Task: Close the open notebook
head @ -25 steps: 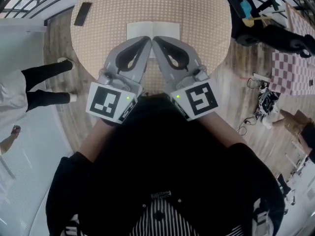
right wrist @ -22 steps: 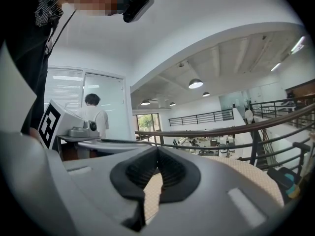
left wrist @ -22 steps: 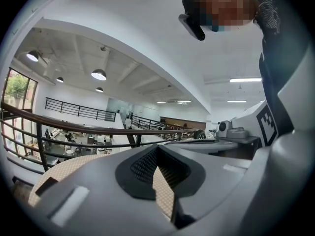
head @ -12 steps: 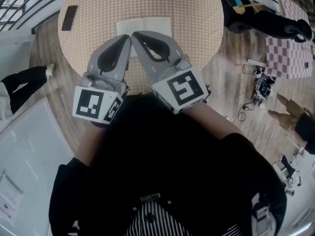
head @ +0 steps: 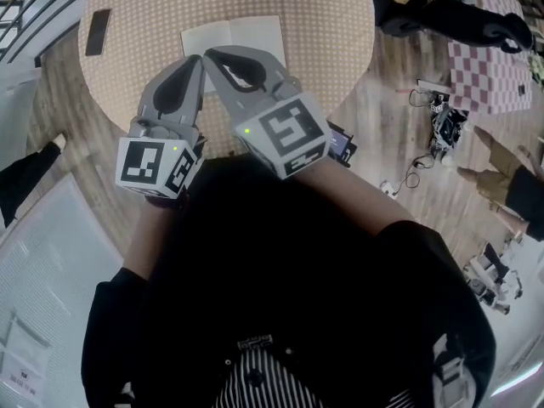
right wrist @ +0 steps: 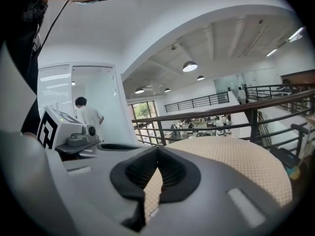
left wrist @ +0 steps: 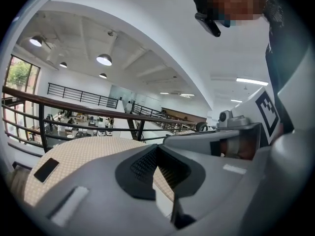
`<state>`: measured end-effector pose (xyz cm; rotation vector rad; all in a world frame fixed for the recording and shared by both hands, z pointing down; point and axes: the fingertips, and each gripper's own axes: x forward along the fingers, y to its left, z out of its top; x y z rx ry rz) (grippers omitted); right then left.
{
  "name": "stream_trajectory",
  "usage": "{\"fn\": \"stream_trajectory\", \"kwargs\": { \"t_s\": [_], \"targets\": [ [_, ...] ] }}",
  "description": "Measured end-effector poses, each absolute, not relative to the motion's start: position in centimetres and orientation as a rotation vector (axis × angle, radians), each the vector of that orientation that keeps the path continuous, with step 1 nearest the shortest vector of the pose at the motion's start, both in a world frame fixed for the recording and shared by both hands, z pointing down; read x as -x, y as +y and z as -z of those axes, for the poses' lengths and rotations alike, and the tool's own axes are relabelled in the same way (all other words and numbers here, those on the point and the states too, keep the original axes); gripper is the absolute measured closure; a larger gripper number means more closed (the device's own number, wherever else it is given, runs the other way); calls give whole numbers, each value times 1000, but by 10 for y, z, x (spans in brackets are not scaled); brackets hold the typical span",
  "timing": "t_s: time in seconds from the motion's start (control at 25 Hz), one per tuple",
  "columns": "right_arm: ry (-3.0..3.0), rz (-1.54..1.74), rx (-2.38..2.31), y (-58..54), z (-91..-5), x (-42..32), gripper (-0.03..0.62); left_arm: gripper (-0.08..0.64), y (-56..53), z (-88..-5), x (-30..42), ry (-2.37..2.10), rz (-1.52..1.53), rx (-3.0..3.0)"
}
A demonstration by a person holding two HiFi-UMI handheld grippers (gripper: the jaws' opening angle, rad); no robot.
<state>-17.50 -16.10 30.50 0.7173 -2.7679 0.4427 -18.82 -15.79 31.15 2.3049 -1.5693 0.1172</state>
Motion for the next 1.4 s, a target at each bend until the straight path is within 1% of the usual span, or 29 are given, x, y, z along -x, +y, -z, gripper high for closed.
{"fn": "stream_trajectory", "kwargs": {
  "t_s": [0.64, 1.4],
  "targets": [
    [-2670, -557, -746, -195, -364, 166, 591, 558, -193, -370, 178, -1428, -184, -2251],
    [-2628, -604, -723, -192, -413, 173, 591, 558, -182, -418, 180, -1366, -328, -2208]
  ]
}}
